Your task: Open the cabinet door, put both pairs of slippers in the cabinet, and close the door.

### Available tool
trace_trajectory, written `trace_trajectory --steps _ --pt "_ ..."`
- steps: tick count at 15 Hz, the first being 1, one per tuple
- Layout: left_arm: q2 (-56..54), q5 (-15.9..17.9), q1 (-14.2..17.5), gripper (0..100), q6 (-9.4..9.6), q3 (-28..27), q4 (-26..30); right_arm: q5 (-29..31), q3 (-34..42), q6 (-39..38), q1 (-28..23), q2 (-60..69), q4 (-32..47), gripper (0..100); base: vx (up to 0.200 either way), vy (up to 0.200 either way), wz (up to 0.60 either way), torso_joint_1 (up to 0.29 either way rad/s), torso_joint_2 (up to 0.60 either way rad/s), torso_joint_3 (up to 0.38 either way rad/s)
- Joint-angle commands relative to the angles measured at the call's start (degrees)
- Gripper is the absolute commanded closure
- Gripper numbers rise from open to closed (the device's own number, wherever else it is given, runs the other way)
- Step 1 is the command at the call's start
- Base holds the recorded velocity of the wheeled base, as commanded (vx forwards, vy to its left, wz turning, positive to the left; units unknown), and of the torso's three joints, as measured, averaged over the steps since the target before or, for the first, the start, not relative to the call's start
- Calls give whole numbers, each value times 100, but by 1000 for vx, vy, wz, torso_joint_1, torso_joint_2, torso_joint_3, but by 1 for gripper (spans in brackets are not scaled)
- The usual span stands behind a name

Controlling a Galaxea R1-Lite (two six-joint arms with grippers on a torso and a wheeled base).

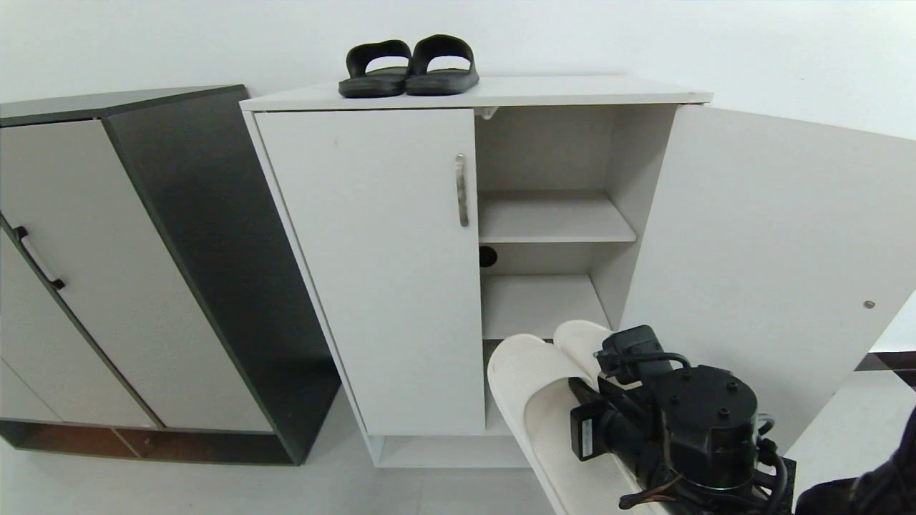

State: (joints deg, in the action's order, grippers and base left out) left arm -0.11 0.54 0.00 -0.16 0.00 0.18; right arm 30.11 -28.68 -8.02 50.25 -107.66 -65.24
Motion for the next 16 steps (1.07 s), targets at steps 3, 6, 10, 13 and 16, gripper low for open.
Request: trace_trajectory --steps 3,6,10,13,16 --pt "20 -10 0 100 -2 0 -1 4 -586 -24 -33 -625 -15 100 0 -67 0 1 1 -1" --pt "20 -10 0 100 -11 0 -1 4 -990 -33 -261 -1047 73 100 0 0 0 0 0 0" --pt "20 8 0 100 7 0 -1 4 -981 -411 -270 -1293 108 100 0 0 0 0 0 0" --pt "20 34 0 100 16 0 8 12 -1104 -402 -235 -1548 108 100 0 0 0 1 2 -40" --pt "20 87 0 100 42 0 8 153 -1394 -384 -209 -1838 64 100 0 0 0 -1 5 -178"
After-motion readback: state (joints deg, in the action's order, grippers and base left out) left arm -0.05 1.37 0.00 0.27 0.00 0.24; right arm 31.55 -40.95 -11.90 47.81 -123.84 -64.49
